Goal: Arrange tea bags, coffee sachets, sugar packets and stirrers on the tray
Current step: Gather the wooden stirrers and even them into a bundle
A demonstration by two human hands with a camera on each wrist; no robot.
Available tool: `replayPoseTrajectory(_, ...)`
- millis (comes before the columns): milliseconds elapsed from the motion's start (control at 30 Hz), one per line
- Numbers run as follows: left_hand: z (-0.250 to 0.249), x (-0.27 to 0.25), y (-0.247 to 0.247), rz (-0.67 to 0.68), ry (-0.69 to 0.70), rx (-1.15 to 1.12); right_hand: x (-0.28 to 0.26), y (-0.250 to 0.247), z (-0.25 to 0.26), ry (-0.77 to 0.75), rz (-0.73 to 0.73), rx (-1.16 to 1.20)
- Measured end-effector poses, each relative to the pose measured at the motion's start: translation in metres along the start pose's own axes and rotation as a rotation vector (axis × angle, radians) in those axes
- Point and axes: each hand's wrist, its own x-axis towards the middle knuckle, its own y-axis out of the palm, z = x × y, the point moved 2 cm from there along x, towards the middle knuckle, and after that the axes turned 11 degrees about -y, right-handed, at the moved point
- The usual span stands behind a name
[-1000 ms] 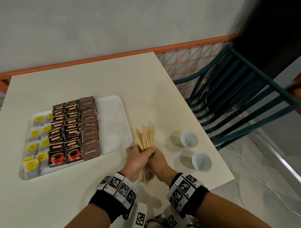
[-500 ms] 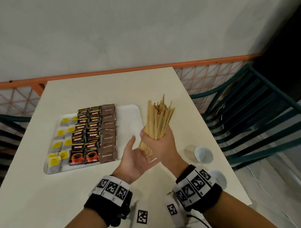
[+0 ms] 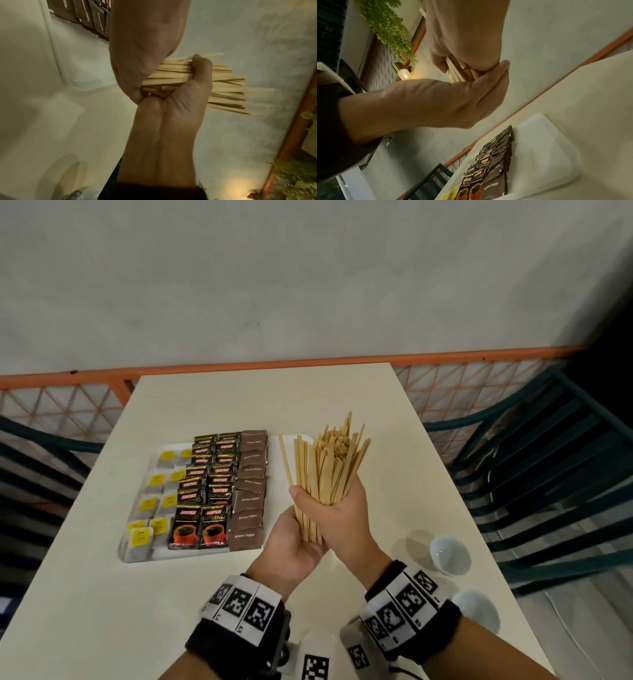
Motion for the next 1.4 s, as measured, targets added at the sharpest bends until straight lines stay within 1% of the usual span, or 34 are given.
replayPoseTrajectory(100,0.001,0.003,-0.003,-0.017,-0.012,0.065,-0.002,0.001,-0.006,0.021,-0.006,-0.007)
replayPoseTrajectory(167,0.002,0.004,-0.006,-0.044,-0.047,0.161,-0.002,-0.001,-0.011,0.025,-0.009,-0.023)
replayPoseTrajectory(233,0.005,0.004,-0.012,-0.092,-0.059,0.302,-0.005,-0.007,-0.018,0.027,0.007,-0.055)
replayPoseTrajectory(267,0.004,0.008,-0.017,-0.129,-0.036,0.375,-0.008,-0.012,-0.023,0.029,0.019,-0.069)
replayPoseTrajectory(300,0.004,0.006,-0.018,-0.13,0.015,0.421,-0.012,-0.016,-0.027,0.039,0.032,-0.081)
replayPoseTrajectory(333,0.0,0.009,-0.019,-0.139,0.103,0.444,-0.017,-0.021,-0.033,0.05,0.051,-0.083)
replayPoseTrajectory(367,-0.003,0.011,-0.019,-0.129,0.186,0.456,-0.022,-0.026,-0.038,0.067,0.066,-0.085)
replayPoseTrajectory(433,-0.004,0.015,-0.015,-0.075,0.282,0.575,-0.033,-0.032,-0.049,0.105,0.081,-0.098)
replayPoseTrajectory(500,0.004,0.015,-0.006,0.003,0.285,0.724,-0.041,-0.033,-0.059,0.155,0.098,-0.107)
replayPoseTrajectory(567,0.016,0.012,0.002,0.076,0.312,0.826,-0.046,-0.035,-0.064,0.212,0.1,-0.078)
replayPoseTrajectory(633,0.025,0.012,0.004,0.058,0.327,0.833,-0.05,-0.042,-0.065,0.247,0.098,-0.063)
replayPoseTrajectory(733,0.032,0.019,0.007,-0.034,0.388,0.828,-0.051,-0.047,-0.068,0.264,0.114,-0.088)
replayPoseTrajectory(800,0.032,0.021,0.01,-0.123,0.507,0.857,-0.047,-0.042,-0.069,0.236,0.113,-0.12)
replayPoseTrajectory(833,0.031,0.02,0.014,-0.141,0.572,0.867,-0.047,-0.041,-0.068,0.225,0.101,-0.132)
replayPoseTrajectory(933,0.03,0.02,0.024,-0.1,0.76,0.877,-0.047,-0.043,-0.07,0.163,0.073,-0.142)
replayPoseTrajectory(1000,0.031,0.018,0.028,-0.073,0.841,0.941,-0.048,-0.048,-0.073,0.129,0.083,-0.159)
replayPoseTrajectory(1067,0.034,0.019,0.024,-0.075,0.901,1.007,-0.049,-0.049,-0.075,0.108,0.117,-0.224)
replayPoseTrajectory(1133,0.039,0.023,0.017,-0.092,0.915,1.043,-0.049,-0.049,-0.079,0.125,0.161,-0.316)
replayPoseTrajectory(1233,0.045,0.027,0.013,-0.11,0.902,1.048,-0.05,-0.049,-0.083,0.114,0.206,-0.369)
replayPoseTrajectory(1333,0.046,0.03,0.011,-0.131,0.936,1.059,-0.048,-0.047,-0.087,0.111,0.21,-0.401)
replayPoseTrajectory(1400,0.046,0.032,0.012,-0.131,0.922,1.068,-0.047,-0.046,-0.087,0.13,0.197,-0.401)
